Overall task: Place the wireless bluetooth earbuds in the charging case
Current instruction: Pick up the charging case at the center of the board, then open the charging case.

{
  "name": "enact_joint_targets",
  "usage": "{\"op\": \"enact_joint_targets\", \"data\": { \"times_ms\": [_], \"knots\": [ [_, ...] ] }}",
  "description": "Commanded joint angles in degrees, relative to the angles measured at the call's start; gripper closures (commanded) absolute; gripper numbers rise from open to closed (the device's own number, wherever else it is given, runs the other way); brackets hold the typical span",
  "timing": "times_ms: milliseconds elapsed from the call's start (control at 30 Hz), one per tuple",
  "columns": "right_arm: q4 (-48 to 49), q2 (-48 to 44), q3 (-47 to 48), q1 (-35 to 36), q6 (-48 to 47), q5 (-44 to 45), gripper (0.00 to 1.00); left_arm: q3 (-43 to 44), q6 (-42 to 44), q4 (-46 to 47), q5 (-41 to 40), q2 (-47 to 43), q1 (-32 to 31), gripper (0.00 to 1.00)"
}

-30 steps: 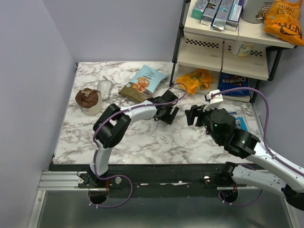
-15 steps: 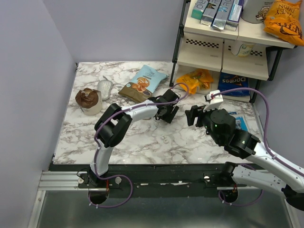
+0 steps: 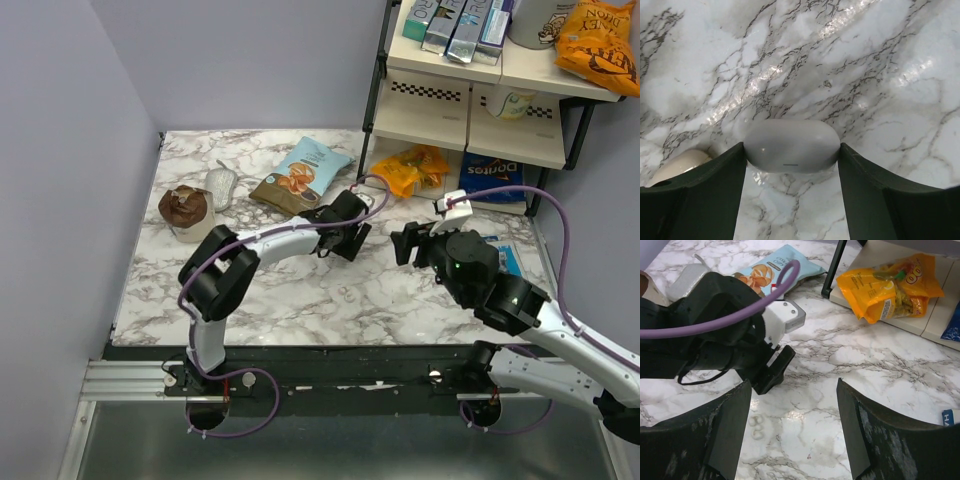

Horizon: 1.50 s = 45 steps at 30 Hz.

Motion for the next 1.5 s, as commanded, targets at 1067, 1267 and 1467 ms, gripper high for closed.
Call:
{"op": "enact_joint_targets", "data": {
  "times_ms": [1067,1267,1467],
  "knots": [
    [-10.27,20.49,28.87,-0.23,-2.81,-39.47,0.09,-56.71,14.01,76.43,20.72,-61.23,-1.86,1.0],
    [-10.09,23.12,30.63,-0.23,-2.9,-41.49,0.09,-55.48,15.96,72.91,20.63,-61.84,-2.03,1.0],
    [-13.69,27.51,32.48,-0.32,-3.34,-39.39,0.09,-54.43,16.93,71.5,20.9,-62.1,-2.3,1.0]
  ]
}}
